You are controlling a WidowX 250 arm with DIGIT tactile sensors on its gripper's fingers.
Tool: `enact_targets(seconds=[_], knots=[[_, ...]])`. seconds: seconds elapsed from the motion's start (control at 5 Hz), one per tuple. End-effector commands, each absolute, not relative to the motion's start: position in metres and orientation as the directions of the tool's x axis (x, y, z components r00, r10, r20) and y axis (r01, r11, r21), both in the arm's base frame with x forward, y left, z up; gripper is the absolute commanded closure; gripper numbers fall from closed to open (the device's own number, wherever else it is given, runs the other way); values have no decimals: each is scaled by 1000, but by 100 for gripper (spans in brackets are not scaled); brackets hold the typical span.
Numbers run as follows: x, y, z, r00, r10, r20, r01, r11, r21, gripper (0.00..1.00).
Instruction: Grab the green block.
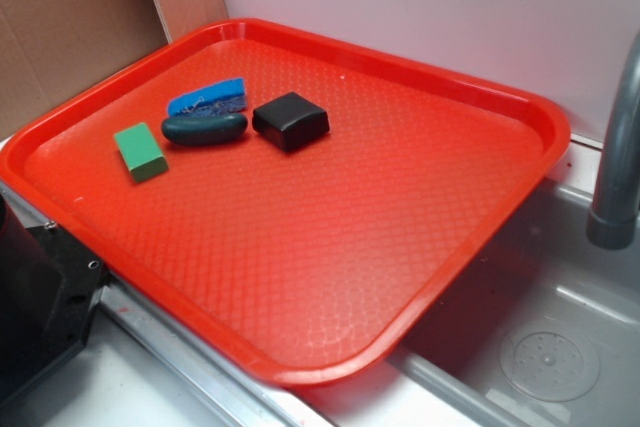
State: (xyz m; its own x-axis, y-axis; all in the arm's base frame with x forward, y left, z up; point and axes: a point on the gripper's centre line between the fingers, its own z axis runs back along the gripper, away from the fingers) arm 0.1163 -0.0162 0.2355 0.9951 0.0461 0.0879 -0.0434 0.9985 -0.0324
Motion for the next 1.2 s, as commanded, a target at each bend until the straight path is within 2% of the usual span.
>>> enact_targets(seconds=[0.0, 0.2, 0.4, 0.6, 1.0], knots=[[116, -16, 235, 995, 46, 88, -43, 999, -32, 0], [124, -2, 236, 975, 202, 94, -195, 978, -78, 0], [135, 15, 228, 909, 405, 98, -398, 914, -80, 0], [141, 32, 212, 785, 610, 106, -598, 792, -124, 0], [146, 59, 149, 512, 856, 78, -844, 518, -139, 0]])
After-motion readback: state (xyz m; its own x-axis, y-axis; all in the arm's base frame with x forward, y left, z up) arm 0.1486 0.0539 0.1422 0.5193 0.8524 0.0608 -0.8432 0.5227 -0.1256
